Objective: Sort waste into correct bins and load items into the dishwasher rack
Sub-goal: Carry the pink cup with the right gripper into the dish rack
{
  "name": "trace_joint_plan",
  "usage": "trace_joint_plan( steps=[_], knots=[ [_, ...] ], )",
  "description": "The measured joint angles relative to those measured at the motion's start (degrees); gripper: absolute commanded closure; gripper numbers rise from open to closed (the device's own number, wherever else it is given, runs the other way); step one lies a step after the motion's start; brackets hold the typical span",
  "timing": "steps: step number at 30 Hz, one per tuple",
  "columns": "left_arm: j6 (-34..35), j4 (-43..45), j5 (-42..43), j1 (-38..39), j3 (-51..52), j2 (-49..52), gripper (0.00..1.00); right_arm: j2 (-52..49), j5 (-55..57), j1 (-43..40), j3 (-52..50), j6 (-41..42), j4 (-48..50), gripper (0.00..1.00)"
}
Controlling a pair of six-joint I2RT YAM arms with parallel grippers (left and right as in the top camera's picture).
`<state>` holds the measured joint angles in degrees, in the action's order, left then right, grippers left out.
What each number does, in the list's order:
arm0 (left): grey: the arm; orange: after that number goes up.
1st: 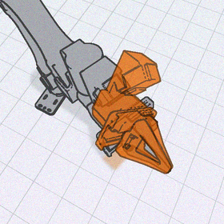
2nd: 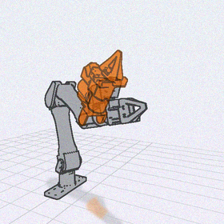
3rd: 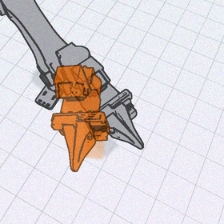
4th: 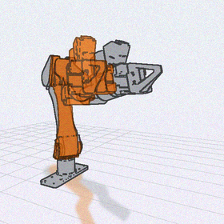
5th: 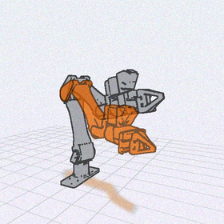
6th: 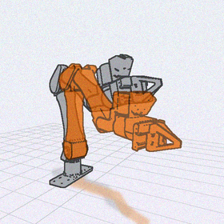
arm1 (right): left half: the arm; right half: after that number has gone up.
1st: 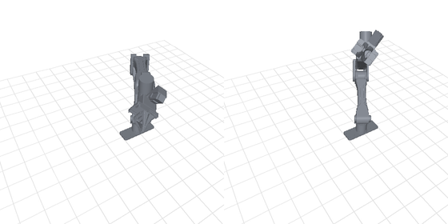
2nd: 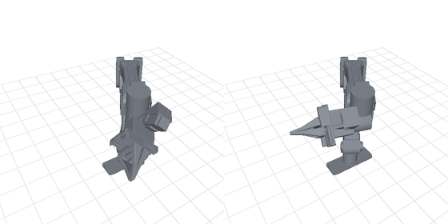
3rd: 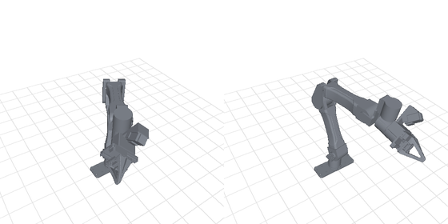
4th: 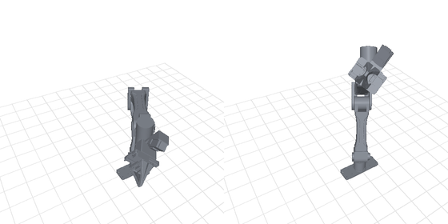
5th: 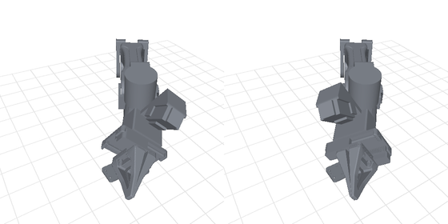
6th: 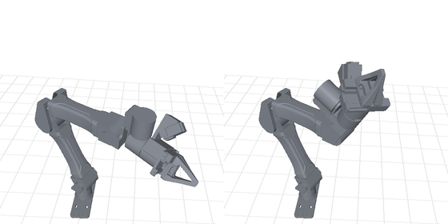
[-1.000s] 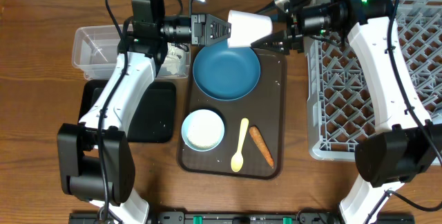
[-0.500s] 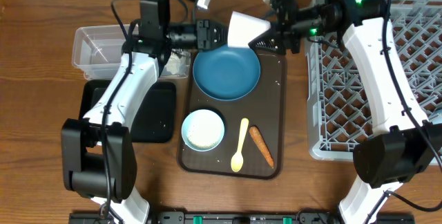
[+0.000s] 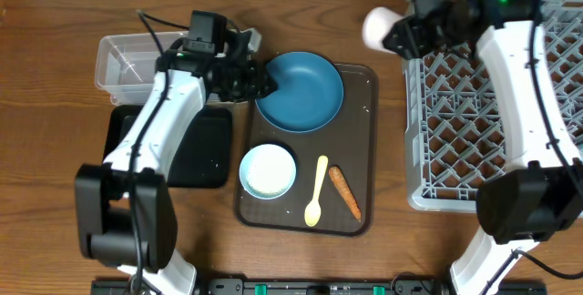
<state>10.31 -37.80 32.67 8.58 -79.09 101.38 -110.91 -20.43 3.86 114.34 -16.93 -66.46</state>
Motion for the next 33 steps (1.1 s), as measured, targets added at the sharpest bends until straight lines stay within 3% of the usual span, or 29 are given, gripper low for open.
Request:
trace_joint_plan(
  steps=[5, 11, 18, 33],
  knots=[
    [-1.42, -4.04, -14.34, -1.84, 0.0, -6.8, 0.71, 1.81, 10.58, -6.6, 0.0, 8.22, -5.16, 0.89],
    [-1.79, -4.15, -23.34, -3.61, 0.0, -13.51, 0.7, 3.85, 20.55, -15.91, 0.04, 16.81, -12.48, 0.94],
    [-1.81, -4.22, -25.86, -3.87, 0.0, -14.14, 0.7, 3.85, 23.63, -25.62, 0.04, 22.34, -17.35, 0.94],
    [-1.81, -4.22, -26.69, -3.87, 0.0, -14.16, 0.7, -3.04, 24.61, -38.77, -0.15, 24.15, -24.72, 0.97]
  ],
)
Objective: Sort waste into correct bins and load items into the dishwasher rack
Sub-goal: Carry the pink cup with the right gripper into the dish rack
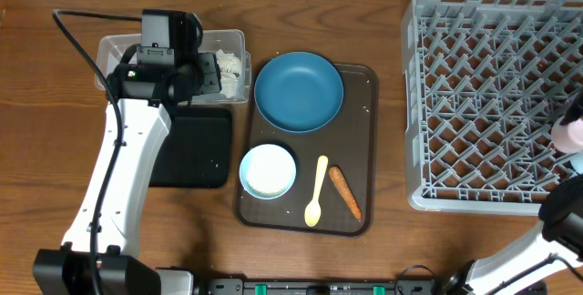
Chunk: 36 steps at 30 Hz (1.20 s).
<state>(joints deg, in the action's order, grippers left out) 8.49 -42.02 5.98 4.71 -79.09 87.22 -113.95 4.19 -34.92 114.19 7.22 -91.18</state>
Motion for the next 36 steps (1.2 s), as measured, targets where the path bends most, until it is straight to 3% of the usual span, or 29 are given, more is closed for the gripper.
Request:
trace_joint_plan(
  steps=[10, 20, 22, 27, 31, 36],
  knots=[
    [0.0, -0.02, 0.0, 0.0, 0.0, 0.0, 0.69, -3.98, -0.57, -0.11, -1.14, 0.02, -0.24, 0.98],
    [0.0, -0.02, 0.0, 0.0, 0.0, 0.0, 0.69, -4.09, -0.55, -0.11, -8.55, 0.02, 3.56, 0.93],
    [0.0, -0.04, 0.0, 0.0, 0.0, 0.02, 0.69, -4.17, -0.57, -0.11, -10.1, 0.02, 4.9, 0.84],
    [0.0, -0.02, 0.0, 0.0, 0.0, 0.02, 0.69, -4.2, -0.57, -0.11, -11.82, 0.02, 7.3, 0.39],
    [0.0, -0.02, 0.0, 0.0, 0.0, 0.0, 0.69, -4.2, -0.76, -0.11, -11.82, 0.39, 7.87, 0.29],
    [0.0, -0.04, 0.0, 0.0, 0.0, 0.02, 0.69, -4.2, -1.31, -0.11, -11.8, 0.24, 6.91, 0.28]
  ],
)
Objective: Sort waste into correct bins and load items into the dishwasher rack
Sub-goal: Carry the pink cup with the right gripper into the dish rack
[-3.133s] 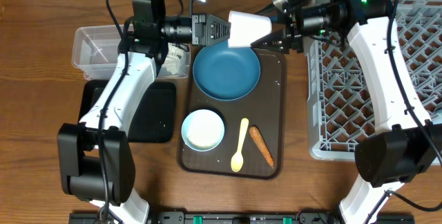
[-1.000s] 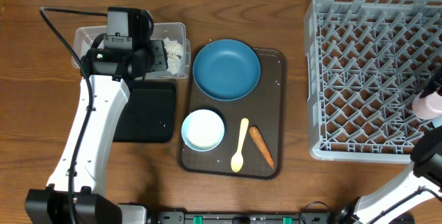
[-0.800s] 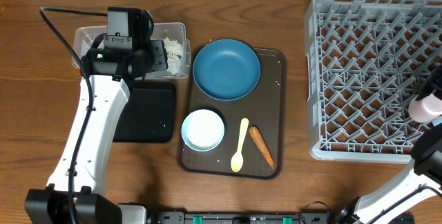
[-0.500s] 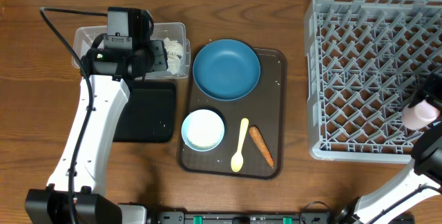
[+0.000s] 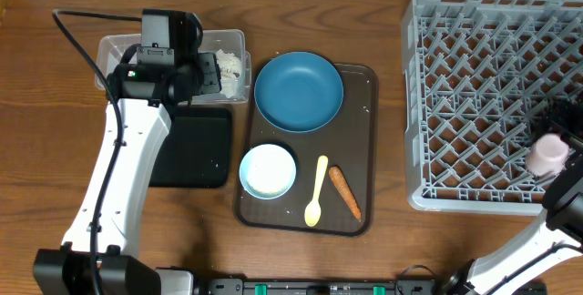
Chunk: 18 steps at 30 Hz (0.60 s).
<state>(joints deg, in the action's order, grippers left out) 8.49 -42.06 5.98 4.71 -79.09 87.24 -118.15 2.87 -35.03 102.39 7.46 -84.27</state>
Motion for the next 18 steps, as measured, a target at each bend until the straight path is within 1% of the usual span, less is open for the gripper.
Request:
trace_joint_plan(
  steps=[4, 12, 18],
  knots=[
    [0.0, 0.0, 0.0, 0.0, 0.0, -0.02, 0.68, 0.0, -0.35, 0.0, 1.29, 0.02, -2.71, 0.28],
    [0.0, 0.02, 0.0, 0.0, 0.0, 0.0, 0.68, 0.0, -1.49, 0.0, 9.22, -0.31, -6.58, 0.29],
    [0.0, 0.02, 0.0, 0.0, 0.0, -0.02, 0.68, 0.0, -9.44, 1.01, 10.93, -5.4, -7.06, 0.3]
  ],
)
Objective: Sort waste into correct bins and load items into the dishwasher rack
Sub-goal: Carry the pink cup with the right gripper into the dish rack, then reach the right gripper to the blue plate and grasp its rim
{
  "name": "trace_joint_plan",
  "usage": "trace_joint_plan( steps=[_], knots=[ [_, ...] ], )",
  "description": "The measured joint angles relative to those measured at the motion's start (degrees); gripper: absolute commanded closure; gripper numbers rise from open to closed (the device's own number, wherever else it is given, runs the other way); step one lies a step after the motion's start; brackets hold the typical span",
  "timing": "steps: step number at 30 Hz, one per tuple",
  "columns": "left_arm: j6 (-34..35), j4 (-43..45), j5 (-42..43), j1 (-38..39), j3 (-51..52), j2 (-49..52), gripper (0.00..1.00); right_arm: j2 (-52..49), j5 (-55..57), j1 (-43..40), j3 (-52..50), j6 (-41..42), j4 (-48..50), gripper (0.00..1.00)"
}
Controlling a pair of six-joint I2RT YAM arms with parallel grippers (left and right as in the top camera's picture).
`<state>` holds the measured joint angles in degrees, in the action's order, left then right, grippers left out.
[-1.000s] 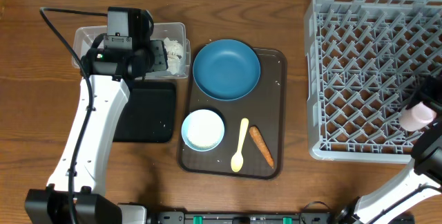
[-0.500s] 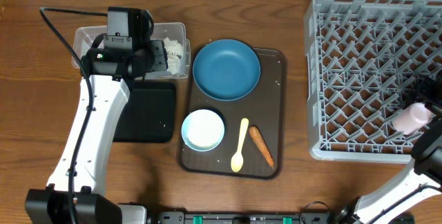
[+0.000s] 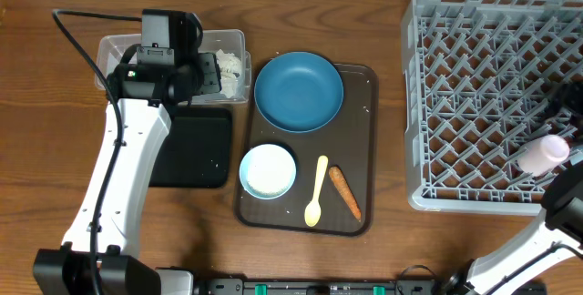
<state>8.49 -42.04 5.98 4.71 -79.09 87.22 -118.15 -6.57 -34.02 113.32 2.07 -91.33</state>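
Observation:
A brown tray (image 3: pixel 364 95) holds a blue plate (image 3: pixel 299 91), a pale bowl (image 3: pixel 268 170), a yellow spoon (image 3: pixel 317 190) and a carrot (image 3: pixel 345 192). My left gripper (image 3: pixel 219 74) hovers open over the clear bin (image 3: pixel 118 58). A crumpled white tissue (image 3: pixel 233 64) lies in that bin just beyond the fingertips. At the right edge of the grey dishwasher rack (image 3: pixel 455 104), my right gripper (image 3: pixel 567 140) is shut on a pinkish-white cup (image 3: pixel 541 154). The cup is tipped on its side low over the rack, and the fingers are mostly cut off by the frame.
A black flat bin (image 3: pixel 196 149) sits below the clear bin, left of the tray. The rack fills the right side of the table, with its front wall (image 3: pixel 474 204) near the table's edge. Bare wood lies between the tray and the rack.
The cup has tipped from showing its round end to lying lengthwise, and sits slightly further left over the rack. The left arm and everything on the tray have not moved.
At first my left gripper was at the blue plate's left rim and my right held the cup above the rack's far-left corner. Then the left was over the clear bin with the tissue in it, and the cup was at the rack's right edge, where it now lies tipped.

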Motion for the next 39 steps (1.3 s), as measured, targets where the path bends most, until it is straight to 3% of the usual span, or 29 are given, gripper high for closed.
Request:
trace_joint_plan(
  steps=[11, 17, 19, 31, 39],
  knots=[
    [0.0, -0.04, 0.0, 0.0, 0.0, 0.02, 0.67, 0.0, -5.49, 10.97, 0.11, -3.98, 6.84, 0.32],
    [0.0, -0.61, -0.02, 0.0, 0.0, 0.02, 0.66, 0.0, -6.36, 22.12, 0.26, -4.5, 15.39, 0.32],
    [-0.26, -0.72, -0.04, 0.0, 0.0, 0.02, 0.61, 0.0, -6.56, 26.12, 0.26, -4.63, 18.86, 0.3],
    [-0.63, -1.01, -0.2, 0.0, 0.0, 0.02, 0.6, -0.55, -4.33, 47.82, 0.31, -4.48, 33.73, 0.24],
    [-0.68, -1.03, -0.2, 0.0, 0.0, 0.02, 0.6, -8.94, -0.39, 55.32, 0.42, -0.33, 34.95, 0.32]
  ],
)
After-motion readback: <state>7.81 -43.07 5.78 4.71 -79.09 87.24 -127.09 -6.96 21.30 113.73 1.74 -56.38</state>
